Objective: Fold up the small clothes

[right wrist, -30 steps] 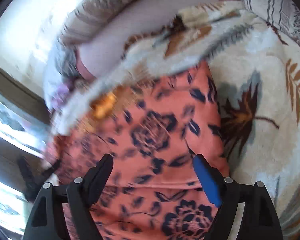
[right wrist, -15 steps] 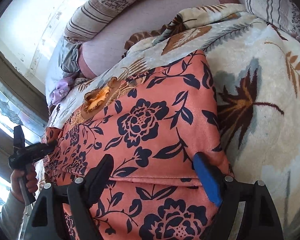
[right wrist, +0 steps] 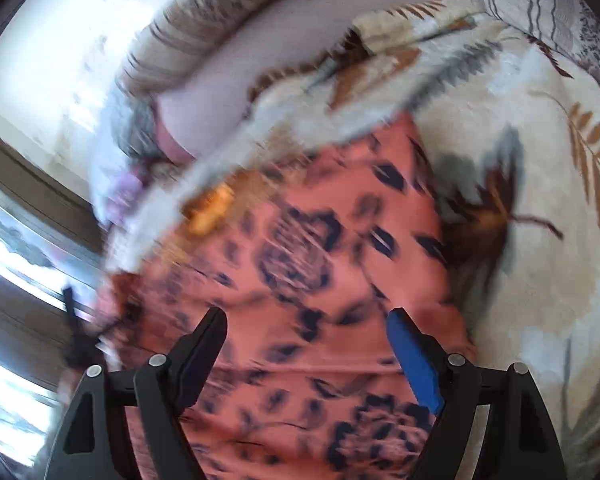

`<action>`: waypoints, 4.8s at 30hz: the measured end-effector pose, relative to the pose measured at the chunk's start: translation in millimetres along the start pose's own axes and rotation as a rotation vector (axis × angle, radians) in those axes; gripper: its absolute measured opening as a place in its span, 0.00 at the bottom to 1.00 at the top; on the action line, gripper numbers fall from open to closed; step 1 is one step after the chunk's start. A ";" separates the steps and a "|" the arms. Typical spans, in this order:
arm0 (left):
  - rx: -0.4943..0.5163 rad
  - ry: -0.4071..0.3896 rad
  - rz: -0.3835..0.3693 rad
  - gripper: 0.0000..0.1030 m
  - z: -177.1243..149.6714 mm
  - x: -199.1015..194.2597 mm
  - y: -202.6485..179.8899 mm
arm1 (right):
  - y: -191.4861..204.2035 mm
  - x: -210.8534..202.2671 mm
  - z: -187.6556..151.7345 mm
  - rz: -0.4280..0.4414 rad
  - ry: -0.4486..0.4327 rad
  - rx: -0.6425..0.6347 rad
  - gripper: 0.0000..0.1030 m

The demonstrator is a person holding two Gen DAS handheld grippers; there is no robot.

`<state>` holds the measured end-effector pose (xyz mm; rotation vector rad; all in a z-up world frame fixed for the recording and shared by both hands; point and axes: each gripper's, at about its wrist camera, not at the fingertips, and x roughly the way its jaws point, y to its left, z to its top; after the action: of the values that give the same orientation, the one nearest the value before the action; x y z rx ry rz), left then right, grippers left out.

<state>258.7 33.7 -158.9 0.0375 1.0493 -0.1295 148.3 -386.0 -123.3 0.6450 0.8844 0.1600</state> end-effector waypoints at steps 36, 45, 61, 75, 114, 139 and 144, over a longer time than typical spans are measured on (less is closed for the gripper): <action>-1.139 -0.296 -0.315 0.79 -71.4 -13.8 347.2 | 45.8 57.5 -68.8 -0.229 -0.044 -0.297 0.93; -1.043 -0.144 -0.096 0.05 -37.3 13.2 358.1 | 49.6 65.9 -77.6 -0.259 -0.031 -0.327 0.97; 0.344 -0.103 -0.126 0.14 0.1 -21.0 -107.0 | 45.6 58.6 -70.9 -0.193 -0.035 -0.263 0.98; -0.290 -0.298 -0.071 0.87 -86.5 -114.8 88.1 | 216.0 93.3 -33.8 0.009 0.030 -0.433 0.98; -0.350 -0.215 -0.166 0.87 -54.8 -80.6 104.8 | 89.1 42.6 13.2 0.092 -0.086 0.137 0.12; -0.485 -0.147 -0.259 0.87 -55.0 -72.7 117.4 | 170.1 62.7 1.0 -0.208 0.027 -0.333 0.15; -0.693 -0.126 -0.586 0.87 -62.2 -68.3 99.9 | 136.6 -5.7 29.3 -0.289 -0.118 -0.301 0.15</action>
<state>184.0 144.6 -133.8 -0.8989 0.9081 -0.2867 184.5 -292.2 -26.1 0.2393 0.8097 -0.0057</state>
